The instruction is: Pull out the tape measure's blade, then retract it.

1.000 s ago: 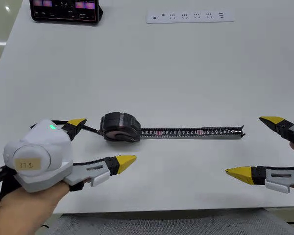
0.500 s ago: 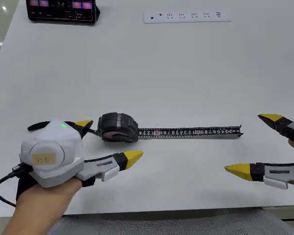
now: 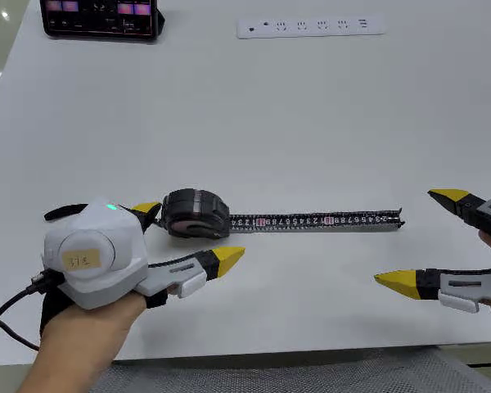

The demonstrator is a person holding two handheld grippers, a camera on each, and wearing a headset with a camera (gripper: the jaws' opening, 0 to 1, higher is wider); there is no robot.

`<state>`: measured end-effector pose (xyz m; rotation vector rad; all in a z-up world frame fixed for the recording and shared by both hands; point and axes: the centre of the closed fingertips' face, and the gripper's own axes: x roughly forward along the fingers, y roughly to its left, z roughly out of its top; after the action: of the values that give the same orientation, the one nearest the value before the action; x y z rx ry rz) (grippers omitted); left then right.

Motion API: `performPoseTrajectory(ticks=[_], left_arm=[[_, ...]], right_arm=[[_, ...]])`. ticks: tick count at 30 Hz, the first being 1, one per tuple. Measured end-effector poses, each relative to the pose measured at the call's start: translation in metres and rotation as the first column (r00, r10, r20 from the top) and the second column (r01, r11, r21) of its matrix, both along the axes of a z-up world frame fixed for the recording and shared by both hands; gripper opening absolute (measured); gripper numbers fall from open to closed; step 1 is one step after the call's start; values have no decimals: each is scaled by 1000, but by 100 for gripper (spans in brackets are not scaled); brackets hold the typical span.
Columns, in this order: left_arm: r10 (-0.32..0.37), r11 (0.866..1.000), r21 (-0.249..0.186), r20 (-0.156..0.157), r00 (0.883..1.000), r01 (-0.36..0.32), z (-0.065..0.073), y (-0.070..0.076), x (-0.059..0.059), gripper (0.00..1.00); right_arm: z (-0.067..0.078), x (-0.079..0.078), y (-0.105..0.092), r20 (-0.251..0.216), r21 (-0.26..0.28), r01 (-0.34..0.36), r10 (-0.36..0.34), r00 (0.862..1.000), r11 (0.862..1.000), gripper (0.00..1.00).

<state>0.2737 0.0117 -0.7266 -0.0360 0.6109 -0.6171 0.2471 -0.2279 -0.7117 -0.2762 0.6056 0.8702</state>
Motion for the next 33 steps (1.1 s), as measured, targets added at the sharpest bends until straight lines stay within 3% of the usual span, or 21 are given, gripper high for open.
performPoseTrajectory(ticks=[16, 33], left_arm=[[47, 999, -20, -26, 999, -47, -4, -1, 1, 82], [154, 988, 6, -39, 987, -154, -13, 4, 12, 71]], right_arm=[[-4, 1, -3, -13, -6, -11, 11, 1000, 1000, 82], [-8, 21, -21, -21, -66, -102, 101, 995, 993, 56]])
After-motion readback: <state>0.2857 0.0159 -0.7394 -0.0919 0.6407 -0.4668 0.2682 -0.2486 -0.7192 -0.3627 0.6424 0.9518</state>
